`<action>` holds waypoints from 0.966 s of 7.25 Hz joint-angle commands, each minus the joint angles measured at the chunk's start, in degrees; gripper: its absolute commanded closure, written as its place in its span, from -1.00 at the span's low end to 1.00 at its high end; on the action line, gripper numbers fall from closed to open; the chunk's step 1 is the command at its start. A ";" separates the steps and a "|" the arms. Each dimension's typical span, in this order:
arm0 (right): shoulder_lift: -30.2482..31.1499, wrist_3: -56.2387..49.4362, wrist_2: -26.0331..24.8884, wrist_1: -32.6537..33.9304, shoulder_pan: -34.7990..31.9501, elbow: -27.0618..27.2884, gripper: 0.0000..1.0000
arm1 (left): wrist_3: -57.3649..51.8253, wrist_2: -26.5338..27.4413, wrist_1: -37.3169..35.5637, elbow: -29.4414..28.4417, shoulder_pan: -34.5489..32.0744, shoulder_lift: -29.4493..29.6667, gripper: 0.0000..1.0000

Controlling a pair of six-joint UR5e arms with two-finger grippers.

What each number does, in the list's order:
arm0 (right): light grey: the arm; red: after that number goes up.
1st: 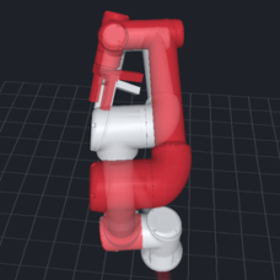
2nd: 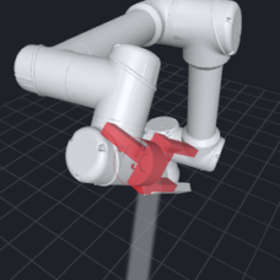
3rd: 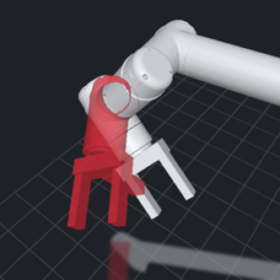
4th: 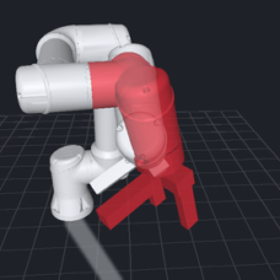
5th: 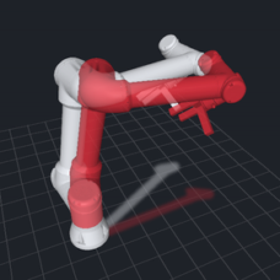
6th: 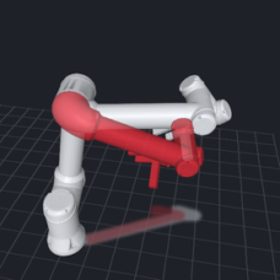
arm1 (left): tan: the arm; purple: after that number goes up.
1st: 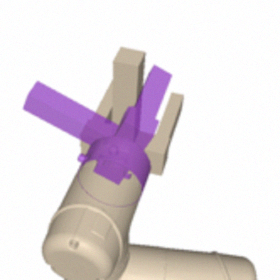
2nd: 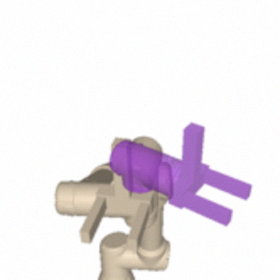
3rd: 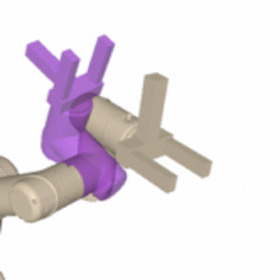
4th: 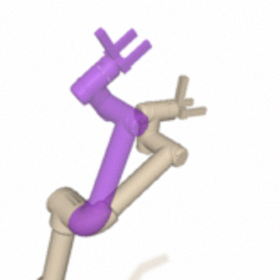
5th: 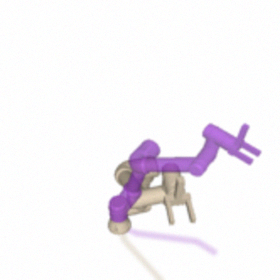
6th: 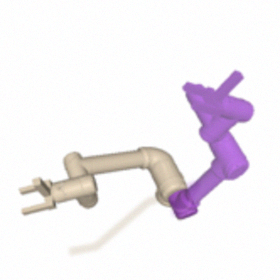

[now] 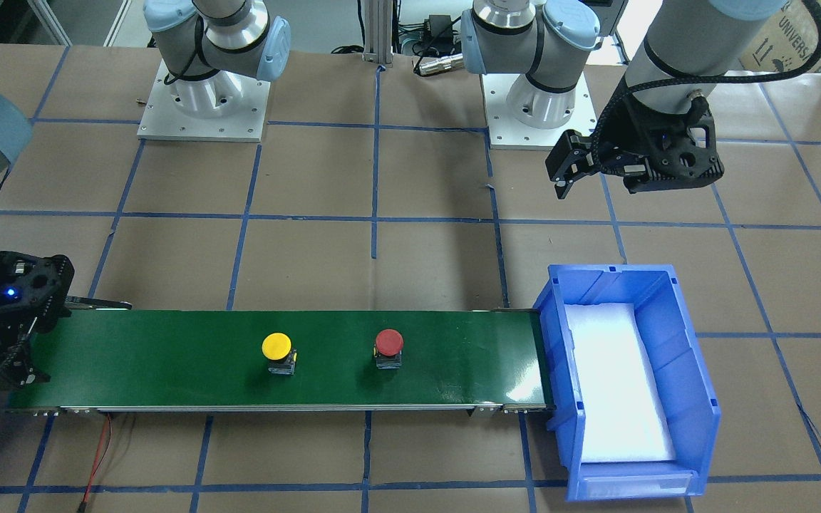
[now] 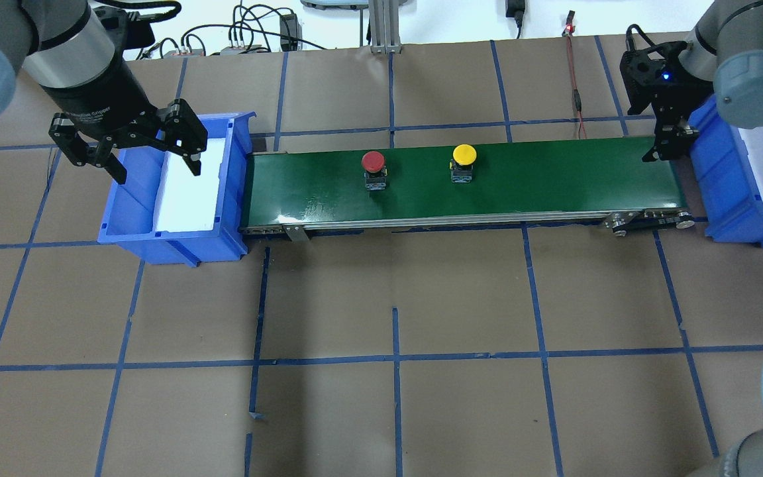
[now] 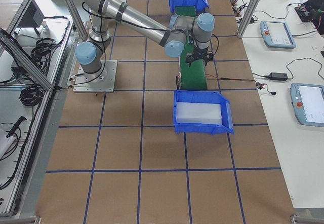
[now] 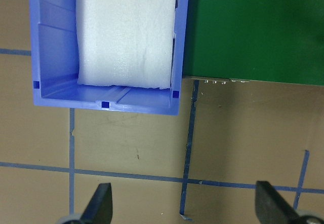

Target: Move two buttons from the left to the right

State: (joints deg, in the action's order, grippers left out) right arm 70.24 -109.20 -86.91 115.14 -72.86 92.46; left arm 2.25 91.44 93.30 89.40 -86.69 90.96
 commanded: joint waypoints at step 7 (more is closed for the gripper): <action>-0.01 -0.22 0.07 0.00 0.08 -0.44 -0.98 | 0.29 0.05 0.04 0.43 -0.06 -0.08 -1.00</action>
State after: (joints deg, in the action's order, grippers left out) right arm 70.21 -109.46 -86.86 115.21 -72.85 92.00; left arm 2.55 91.48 93.34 89.79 -86.75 90.87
